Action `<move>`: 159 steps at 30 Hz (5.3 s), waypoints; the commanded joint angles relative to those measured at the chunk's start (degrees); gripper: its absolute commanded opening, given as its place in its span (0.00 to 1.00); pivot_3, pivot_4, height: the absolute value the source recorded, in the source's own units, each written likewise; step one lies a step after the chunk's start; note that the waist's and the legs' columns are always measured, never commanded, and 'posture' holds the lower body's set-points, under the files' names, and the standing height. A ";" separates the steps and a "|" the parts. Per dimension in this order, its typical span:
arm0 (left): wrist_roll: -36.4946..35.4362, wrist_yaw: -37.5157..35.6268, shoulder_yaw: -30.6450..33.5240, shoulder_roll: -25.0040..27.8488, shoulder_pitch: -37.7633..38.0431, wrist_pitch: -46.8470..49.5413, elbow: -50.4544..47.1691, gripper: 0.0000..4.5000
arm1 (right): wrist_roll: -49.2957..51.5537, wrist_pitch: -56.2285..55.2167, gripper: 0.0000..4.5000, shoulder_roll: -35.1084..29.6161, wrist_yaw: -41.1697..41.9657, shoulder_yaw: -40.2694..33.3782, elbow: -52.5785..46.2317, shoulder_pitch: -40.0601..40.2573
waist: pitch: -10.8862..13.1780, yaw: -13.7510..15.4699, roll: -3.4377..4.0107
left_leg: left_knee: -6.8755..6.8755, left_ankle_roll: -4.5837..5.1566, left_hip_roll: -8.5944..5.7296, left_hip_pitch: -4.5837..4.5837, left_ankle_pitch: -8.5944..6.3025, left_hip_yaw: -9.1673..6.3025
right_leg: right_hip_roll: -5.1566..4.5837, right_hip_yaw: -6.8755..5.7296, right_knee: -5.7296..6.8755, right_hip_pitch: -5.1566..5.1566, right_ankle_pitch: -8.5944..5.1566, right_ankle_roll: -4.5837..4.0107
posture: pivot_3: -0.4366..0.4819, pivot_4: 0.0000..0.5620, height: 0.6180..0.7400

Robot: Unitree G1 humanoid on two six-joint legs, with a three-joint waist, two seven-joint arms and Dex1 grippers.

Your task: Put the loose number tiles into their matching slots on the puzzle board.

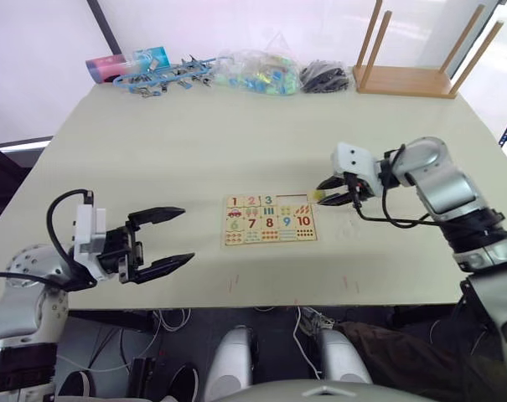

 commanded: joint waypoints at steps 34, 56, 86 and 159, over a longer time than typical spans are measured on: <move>-0.85 3.52 7.13 1.85 5.19 2.43 -2.95 1.00 | -13.36 -0.49 0.20 18.75 -4.51 7.70 26.03 -16.01 | 0.02 -1.25 0.04 | -0.11 -0.03 -0.04 -0.04 0.00 -0.03 | 0.02 -0.07 0.02 -0.08 0.00 -0.01 | 0.48 0.27 1.00; -0.88 3.97 7.16 1.71 5.66 2.36 -3.59 1.00 | -13.51 -4.11 0.20 22.20 -5.26 6.45 30.92 -17.24 | 0.03 -1.65 0.05 | -0.14 -0.18 -0.02 -0.04 -0.09 -0.04 | 0.01 -0.06 0.02 -0.09 0.00 -0.02 | 0.48 0.27 1.00; -0.73 3.43 6.54 1.38 4.94 1.83 -2.79 1.00 | -9.50 -7.17 0.71 20.86 -4.27 0.73 31.15 -17.55 | 0.04 -1.62 0.06 | -0.15 -0.19 0.00 -0.04 -0.10 -0.05 | -0.01 -0.06 0.01 -0.10 0.00 -0.02 | 0.48 0.27 1.00; 2.21 12.07 9.44 -4.86 12.05 -1.31 4.66 1.00 | 30.17 -26.36 0.99 5.37 -17.05 -50.95 -23.93 73.31 | -0.03 0.10 -0.08 | -0.26 -0.36 0.10 0.07 -0.25 -0.07 | -0.43 0.00 -0.19 -0.01 -0.26 0.23 | 0.48 0.27 1.00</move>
